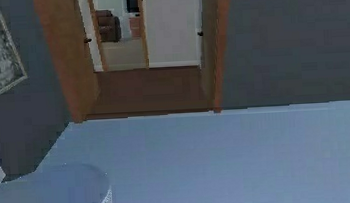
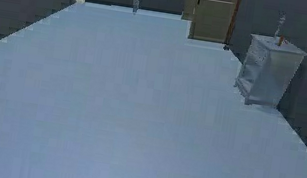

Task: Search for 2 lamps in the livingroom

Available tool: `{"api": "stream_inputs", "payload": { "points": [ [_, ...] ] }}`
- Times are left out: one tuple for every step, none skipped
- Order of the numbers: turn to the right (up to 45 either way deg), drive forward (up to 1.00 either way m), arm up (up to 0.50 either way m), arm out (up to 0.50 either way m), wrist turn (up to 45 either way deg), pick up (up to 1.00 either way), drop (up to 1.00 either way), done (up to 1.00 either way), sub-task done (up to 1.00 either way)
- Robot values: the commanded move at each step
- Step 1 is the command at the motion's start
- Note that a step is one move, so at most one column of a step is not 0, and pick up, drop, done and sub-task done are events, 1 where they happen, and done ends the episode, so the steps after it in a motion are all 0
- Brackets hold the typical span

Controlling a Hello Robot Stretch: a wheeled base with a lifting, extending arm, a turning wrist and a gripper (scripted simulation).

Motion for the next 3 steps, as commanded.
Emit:
{"api": "stream_inputs", "payload": {
  "points": [
    [0.0,0.55,0.00,0.00,0.0,0.00,0.00,0.00,0.00],
    [-3.0,0.00,0.00,0.00,0.0,0.00,0.00,0.00,0.00],
    [0.0,0.60,0.00,0.00,0.0,0.00,0.00,0.00,0.00]
  ]
}}
